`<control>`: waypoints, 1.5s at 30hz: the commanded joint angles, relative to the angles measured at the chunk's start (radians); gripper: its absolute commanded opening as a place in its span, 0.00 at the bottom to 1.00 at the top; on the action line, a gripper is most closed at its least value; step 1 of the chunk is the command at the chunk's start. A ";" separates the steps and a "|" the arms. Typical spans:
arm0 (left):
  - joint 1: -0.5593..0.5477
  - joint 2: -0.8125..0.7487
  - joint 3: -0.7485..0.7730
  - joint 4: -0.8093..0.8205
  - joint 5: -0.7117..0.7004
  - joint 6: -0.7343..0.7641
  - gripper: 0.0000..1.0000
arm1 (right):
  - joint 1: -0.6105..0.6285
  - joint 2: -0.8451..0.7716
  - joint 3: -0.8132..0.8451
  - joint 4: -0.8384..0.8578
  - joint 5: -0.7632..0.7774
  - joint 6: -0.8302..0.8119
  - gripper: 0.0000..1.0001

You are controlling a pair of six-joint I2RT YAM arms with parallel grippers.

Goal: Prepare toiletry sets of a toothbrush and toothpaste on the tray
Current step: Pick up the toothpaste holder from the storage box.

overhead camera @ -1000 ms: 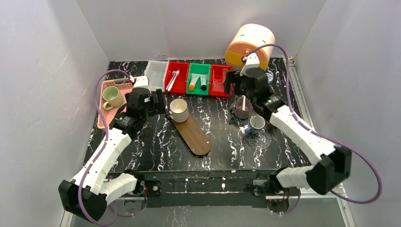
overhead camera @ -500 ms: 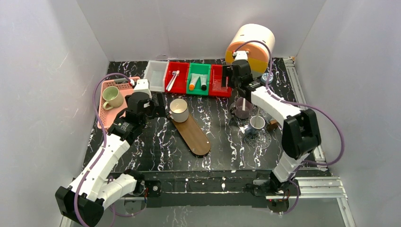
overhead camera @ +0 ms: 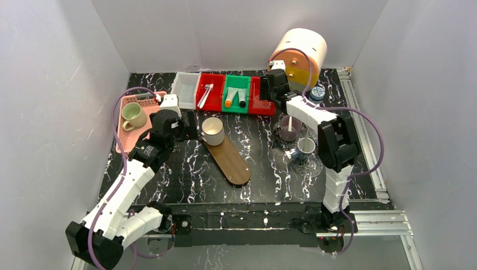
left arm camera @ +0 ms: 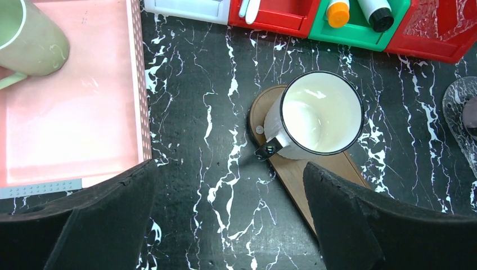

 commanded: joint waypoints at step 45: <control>-0.005 -0.020 -0.023 0.035 0.024 0.008 0.98 | 0.104 -0.122 -0.012 0.169 0.167 -0.433 0.01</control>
